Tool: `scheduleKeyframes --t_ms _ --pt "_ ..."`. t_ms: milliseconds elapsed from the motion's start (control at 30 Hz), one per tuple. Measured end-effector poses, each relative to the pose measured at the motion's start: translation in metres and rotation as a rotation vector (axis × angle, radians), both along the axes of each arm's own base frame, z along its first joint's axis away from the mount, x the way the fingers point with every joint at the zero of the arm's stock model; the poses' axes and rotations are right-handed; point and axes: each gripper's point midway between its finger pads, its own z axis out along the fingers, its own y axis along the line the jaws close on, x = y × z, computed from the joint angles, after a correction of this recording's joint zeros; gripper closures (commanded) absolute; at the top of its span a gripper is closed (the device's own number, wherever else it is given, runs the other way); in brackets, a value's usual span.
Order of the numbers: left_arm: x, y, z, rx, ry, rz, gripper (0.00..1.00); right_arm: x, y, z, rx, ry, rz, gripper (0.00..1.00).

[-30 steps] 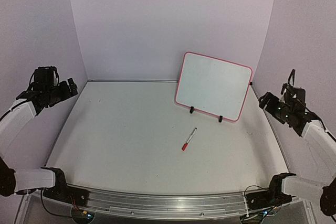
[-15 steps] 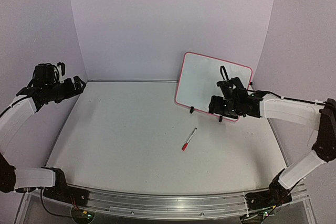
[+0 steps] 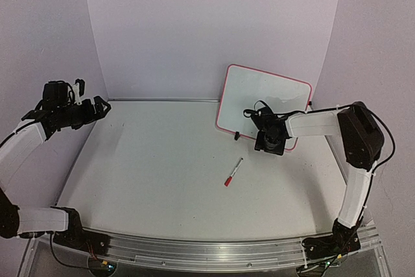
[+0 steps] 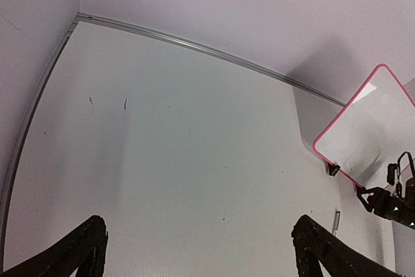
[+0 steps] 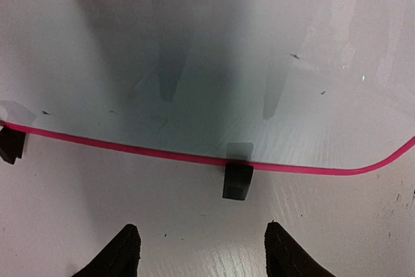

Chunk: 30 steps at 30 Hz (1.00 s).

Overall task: Write a sentence on the whiteboard
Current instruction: Move the whiteboard stand.

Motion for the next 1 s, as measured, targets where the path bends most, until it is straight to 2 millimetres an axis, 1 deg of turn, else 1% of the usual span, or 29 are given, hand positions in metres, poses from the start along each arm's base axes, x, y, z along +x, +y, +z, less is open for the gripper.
scheduleKeyframes --t_ms 133,167,333,367,467,500,567,600,767,833,867,1000 --pt "-0.001 -0.003 -0.003 -0.011 0.003 -0.015 0.00 0.008 -0.005 -0.017 -0.028 0.028 0.001 0.48" --pt "-0.001 -0.004 -0.003 -0.014 0.004 -0.017 0.00 0.008 -0.006 -0.019 -0.031 0.030 0.001 0.51" --pt "-0.001 -0.006 -0.002 -0.024 0.003 -0.025 0.00 0.014 -0.013 -0.026 -0.041 0.037 -0.004 0.52" --pt "0.000 -0.007 -0.002 -0.027 -0.001 -0.030 0.00 0.018 -0.017 -0.029 -0.044 0.036 -0.010 0.53" --pt "0.001 -0.009 -0.003 -0.038 0.002 -0.041 0.00 0.020 -0.021 -0.032 -0.053 0.037 -0.014 0.58" --pt "0.002 -0.010 -0.004 -0.043 0.007 -0.043 0.00 0.021 -0.021 -0.033 -0.057 0.035 -0.015 0.62" --pt "0.004 -0.011 -0.005 -0.052 0.010 -0.045 0.00 0.023 -0.021 -0.034 -0.063 0.032 -0.011 0.64" --pt "0.004 -0.011 -0.005 -0.056 0.009 -0.047 0.00 0.025 -0.022 -0.035 -0.064 0.030 -0.013 0.67" --pt "0.004 -0.013 -0.004 -0.062 0.007 -0.056 0.00 0.028 -0.027 -0.035 -0.074 0.022 -0.017 0.68" --pt "0.004 -0.013 -0.004 -0.061 0.007 -0.056 0.00 0.031 -0.028 -0.034 -0.071 0.016 -0.018 0.71" --pt "0.004 -0.013 -0.004 -0.061 0.007 -0.056 0.00 0.031 -0.028 -0.034 -0.071 0.014 -0.017 0.75" --pt "0.005 -0.013 -0.006 -0.062 0.013 -0.056 0.00 0.035 -0.032 -0.036 -0.074 -0.003 -0.011 0.85"
